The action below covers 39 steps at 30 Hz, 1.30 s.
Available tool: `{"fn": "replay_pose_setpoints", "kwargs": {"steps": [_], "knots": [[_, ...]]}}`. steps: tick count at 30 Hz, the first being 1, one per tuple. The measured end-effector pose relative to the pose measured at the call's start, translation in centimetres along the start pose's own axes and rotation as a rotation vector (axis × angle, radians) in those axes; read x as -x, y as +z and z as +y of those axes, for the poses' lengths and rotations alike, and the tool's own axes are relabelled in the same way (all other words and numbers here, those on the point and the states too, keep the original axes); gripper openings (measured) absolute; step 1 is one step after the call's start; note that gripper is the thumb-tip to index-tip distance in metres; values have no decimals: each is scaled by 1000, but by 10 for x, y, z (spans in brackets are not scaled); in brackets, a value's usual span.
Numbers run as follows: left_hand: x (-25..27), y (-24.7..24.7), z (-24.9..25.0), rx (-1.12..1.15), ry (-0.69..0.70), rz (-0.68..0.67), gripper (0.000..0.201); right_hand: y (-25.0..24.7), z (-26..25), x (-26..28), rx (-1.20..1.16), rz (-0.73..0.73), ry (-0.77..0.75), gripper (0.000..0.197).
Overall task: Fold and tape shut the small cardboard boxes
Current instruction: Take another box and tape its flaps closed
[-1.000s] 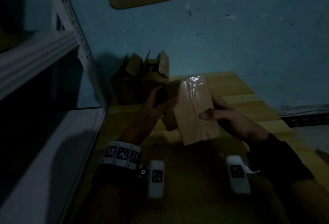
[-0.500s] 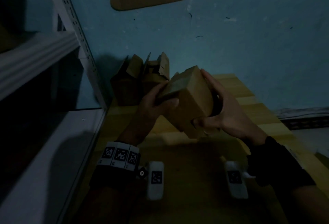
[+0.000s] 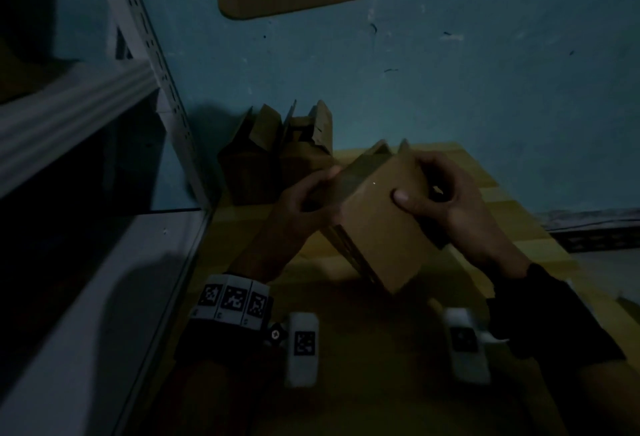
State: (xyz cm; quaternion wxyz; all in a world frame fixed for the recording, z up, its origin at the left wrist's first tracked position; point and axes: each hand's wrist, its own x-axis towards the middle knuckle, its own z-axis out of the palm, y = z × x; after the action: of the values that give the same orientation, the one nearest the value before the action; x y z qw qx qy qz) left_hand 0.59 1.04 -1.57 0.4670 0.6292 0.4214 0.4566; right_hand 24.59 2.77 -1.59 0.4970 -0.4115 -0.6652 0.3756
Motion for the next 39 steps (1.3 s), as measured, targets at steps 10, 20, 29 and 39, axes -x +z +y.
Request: {"fn": "replay_pose_setpoints", "kwargs": {"steps": [10,20,29,39], "knots": [[0,-3,0,-92,161,-94,101,-11,-1,-1,-278,-92,-30,13],[5,5,14,-299,142,-143,95,-18,-12,1,-241,-177,287,56],[2,10,12,-367,200,-52,104,-17,-15,3,-245,-276,212,43],[-2,26,3,-321,104,81,123,-14,-1,0,-233,-238,127,46]]}}
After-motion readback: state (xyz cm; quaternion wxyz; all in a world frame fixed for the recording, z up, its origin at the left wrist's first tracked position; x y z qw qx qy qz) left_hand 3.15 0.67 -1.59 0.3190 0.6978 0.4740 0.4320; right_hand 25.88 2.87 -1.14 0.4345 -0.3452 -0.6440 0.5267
